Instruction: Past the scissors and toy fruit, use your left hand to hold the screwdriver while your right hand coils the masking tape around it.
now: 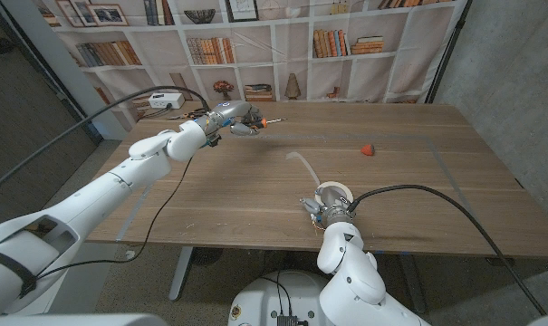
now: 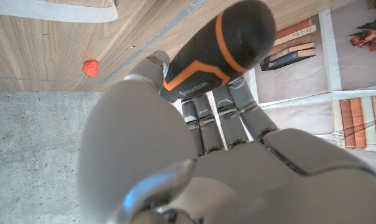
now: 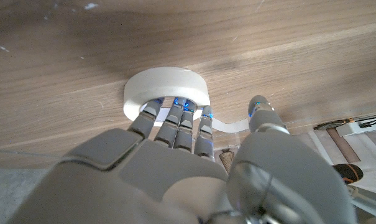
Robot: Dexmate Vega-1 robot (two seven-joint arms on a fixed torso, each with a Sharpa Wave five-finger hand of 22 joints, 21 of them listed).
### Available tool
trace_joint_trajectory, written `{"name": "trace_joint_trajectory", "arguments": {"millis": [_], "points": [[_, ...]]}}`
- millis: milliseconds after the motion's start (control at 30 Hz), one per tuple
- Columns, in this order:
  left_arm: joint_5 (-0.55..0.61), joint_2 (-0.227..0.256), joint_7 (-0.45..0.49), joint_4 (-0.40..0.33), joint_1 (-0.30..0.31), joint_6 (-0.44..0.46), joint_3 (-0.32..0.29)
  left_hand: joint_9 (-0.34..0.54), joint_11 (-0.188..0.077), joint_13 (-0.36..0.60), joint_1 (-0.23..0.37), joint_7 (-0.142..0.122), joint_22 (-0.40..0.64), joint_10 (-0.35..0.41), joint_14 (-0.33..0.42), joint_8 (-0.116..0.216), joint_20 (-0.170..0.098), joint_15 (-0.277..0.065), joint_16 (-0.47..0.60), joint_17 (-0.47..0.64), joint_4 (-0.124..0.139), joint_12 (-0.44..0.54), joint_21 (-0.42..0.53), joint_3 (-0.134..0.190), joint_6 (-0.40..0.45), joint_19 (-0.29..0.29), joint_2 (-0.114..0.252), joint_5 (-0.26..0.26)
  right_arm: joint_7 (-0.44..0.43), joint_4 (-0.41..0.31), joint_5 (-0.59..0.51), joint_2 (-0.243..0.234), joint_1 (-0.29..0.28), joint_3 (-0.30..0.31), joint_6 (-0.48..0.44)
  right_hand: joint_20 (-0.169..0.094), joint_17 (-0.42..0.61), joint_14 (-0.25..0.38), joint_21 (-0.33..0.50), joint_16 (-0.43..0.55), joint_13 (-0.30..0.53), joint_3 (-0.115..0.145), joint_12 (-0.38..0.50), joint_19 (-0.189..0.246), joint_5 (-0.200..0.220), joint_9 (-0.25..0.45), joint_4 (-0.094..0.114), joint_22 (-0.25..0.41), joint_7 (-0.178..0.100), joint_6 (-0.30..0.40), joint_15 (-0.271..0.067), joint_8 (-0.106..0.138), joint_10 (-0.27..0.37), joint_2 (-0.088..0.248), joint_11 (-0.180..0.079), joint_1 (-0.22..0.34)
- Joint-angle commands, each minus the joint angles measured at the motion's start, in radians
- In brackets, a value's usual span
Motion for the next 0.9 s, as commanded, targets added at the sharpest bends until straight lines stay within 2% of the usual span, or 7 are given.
{"name": "trace_joint_trajectory", "arguments": {"millis": [33, 167, 267, 400, 500, 700, 900], "points": [[-0.014, -0.009, -0.017, 0.009, -0.005, -0.021, -0.007, 0.212, -0.004, 0.287, 0.121, -0.014, -0.004, 0.012, 0.201, 0.168, -0.088, -0.193, 0.113, -0.001, 0.075, 0.004, 0.013, 0.089, 0.128, -0.003, 0.162, 0.006, 0.225, 0.255, -1.081, 0.302, -0.183, 0.133, 0.156, -0.035, 0.080, 0.030, 0.012, 0.087, 0.021, -0.023, 0.027, 0.010, 0.037, 0.006, -0.009, 0.016, -0.044, 0.045, -0.065, 0.025, 0.055, -0.047, -0.045, 0.125], [-0.023, -0.010, -0.019, 0.007, -0.002, -0.024, -0.010, 0.213, -0.003, 0.291, 0.121, -0.016, -0.009, 0.008, 0.203, 0.166, -0.089, -0.192, 0.108, -0.004, 0.074, 0.002, 0.019, 0.090, 0.127, -0.005, 0.164, 0.005, 0.102, 0.327, -1.105, 0.346, -0.203, 0.170, 0.181, -0.090, 0.333, 0.145, 0.099, 0.365, 0.104, -0.056, 0.144, 0.136, 0.085, 0.018, 0.002, 0.047, -0.108, 0.249, -0.161, 0.069, 0.239, -0.022, -0.136, 0.404], [-0.028, -0.009, -0.020, 0.006, 0.000, -0.027, -0.013, 0.213, -0.002, 0.289, 0.121, -0.017, -0.013, 0.008, 0.204, 0.166, -0.089, -0.194, 0.107, -0.002, 0.073, -0.001, 0.021, 0.092, 0.128, -0.006, 0.164, 0.004, 0.064, 0.336, -1.060, 0.350, -0.214, 0.203, 0.211, -0.105, 0.549, 0.185, 0.155, 0.558, 0.197, -0.105, 0.266, 0.161, 0.096, 0.041, 0.007, 0.074, -0.123, 0.396, -0.175, 0.106, 0.328, 0.002, -0.156, 0.542], [-0.045, -0.009, -0.027, 0.006, 0.004, -0.030, -0.019, 0.215, -0.002, 0.289, 0.122, -0.018, -0.017, 0.008, 0.203, 0.164, -0.090, -0.196, 0.102, -0.004, 0.072, -0.003, 0.024, 0.094, 0.123, -0.008, 0.166, 0.003, 0.047, 0.387, -1.054, 0.357, -0.213, 0.242, 0.229, -0.109, 0.566, 0.186, 0.163, 0.574, 0.222, -0.115, 0.296, 0.157, 0.097, 0.053, 0.006, 0.076, -0.123, 0.435, -0.176, 0.122, 0.337, 0.006, -0.166, 0.576], [-0.052, -0.008, -0.040, 0.005, 0.003, -0.028, -0.020, 0.211, -0.003, 0.290, 0.122, -0.014, -0.022, 0.008, 0.210, 0.160, -0.090, -0.195, 0.096, -0.012, 0.071, -0.005, 0.028, 0.095, 0.124, -0.008, 0.167, 0.001, -0.123, 0.448, -0.969, 0.335, -0.200, 0.244, 0.205, -0.120, 0.588, 0.257, 0.201, 0.620, 0.287, -0.114, 0.388, 0.188, 0.087, 0.065, 0.005, 0.079, -0.126, 0.532, -0.180, 0.159, 0.402, 0.053, -0.169, 0.674], [-0.062, -0.010, -0.044, 0.010, 0.002, -0.038, -0.022, 0.215, 0.000, 0.292, 0.123, -0.010, -0.029, 0.007, 0.206, 0.159, -0.090, -0.193, 0.096, -0.004, 0.069, -0.007, 0.035, 0.098, 0.120, -0.010, 0.170, -0.002, -0.391, 0.511, -0.786, 0.245, -0.177, 0.242, 0.214, -0.134, 0.615, 0.385, 0.270, 0.682, 0.314, -0.135, 0.498, 0.220, 0.045, 0.059, 0.015, 0.089, -0.110, 0.704, -0.182, 0.217, 0.573, 0.092, -0.164, 0.746], [-0.063, -0.014, -0.050, 0.016, -0.001, -0.035, -0.020, 0.214, 0.003, 0.294, 0.124, -0.010, -0.039, 0.010, 0.210, 0.156, -0.090, -0.189, 0.090, -0.007, 0.066, -0.009, 0.040, 0.102, 0.120, -0.010, 0.171, -0.006, -0.645, 0.486, -0.546, 0.202, -0.166, 0.255, 0.253, -0.174, 0.682, 0.492, 0.333, 0.696, 0.213, -0.169, 0.484, 0.204, 0.025, 0.018, 0.055, 0.124, -0.102, 0.719, -0.178, 0.182, 0.701, 0.101, -0.155, 0.699]]}}
